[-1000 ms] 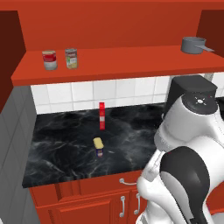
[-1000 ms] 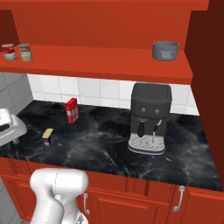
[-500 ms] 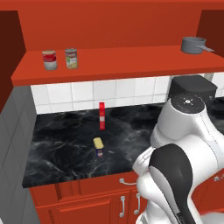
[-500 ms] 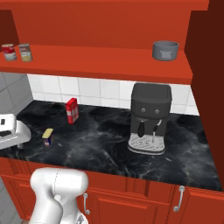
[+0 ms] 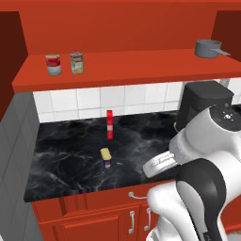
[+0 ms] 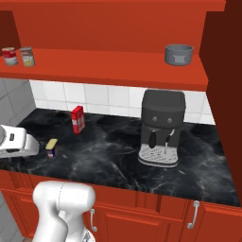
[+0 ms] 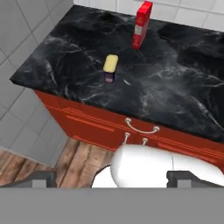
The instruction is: Pick the cans from the counter and place them in their designated side in the cabinet.
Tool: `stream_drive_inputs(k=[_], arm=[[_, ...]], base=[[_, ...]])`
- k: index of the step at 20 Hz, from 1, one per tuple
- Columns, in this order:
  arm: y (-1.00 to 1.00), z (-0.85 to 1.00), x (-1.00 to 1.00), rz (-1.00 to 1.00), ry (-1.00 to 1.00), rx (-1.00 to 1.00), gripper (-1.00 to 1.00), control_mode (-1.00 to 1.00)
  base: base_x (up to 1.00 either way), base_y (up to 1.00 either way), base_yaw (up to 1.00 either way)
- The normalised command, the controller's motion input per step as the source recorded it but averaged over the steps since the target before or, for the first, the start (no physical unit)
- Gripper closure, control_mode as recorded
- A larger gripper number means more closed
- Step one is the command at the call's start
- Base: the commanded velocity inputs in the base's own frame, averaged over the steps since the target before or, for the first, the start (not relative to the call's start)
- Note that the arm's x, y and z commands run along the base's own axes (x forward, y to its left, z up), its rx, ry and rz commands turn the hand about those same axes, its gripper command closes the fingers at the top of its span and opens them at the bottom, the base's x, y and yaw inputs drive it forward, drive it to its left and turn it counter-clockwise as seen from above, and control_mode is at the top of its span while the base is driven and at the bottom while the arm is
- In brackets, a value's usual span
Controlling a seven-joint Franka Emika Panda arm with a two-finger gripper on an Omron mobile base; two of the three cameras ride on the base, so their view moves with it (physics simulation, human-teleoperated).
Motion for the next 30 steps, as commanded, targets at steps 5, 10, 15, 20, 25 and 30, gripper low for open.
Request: stream_drive_inputs(k=[5,10,15,20,25,30], arm=[[0.11,0.0,0.36,-0.14,-0.14,0.07,-1.0,-1.0],[0.07,0.0,0.29,-0.13,-0.11,0.06,-1.0,-1.0],[0.06,0.0,0.19,-0.09,-0.12,0.09,-1.0,-1.0],[0.1,0.0,0.25,-0.06,-0.1,0.13,-1.0,-1.0],[0.1,-0.02,0.26,-0.04,-0.06,0.13,-1.0,-1.0],[0.06,-0.16,0.11,-0.04,-0.03,0.05,-1.0,-1.0]], base=[[0.0,0.0,0.0],[0.0,0.0,0.0],[0.0,0.0,0.0],[0.0,0.0,0.0],[0.0,0.0,0.0],[0.0,0.0,0.0]])
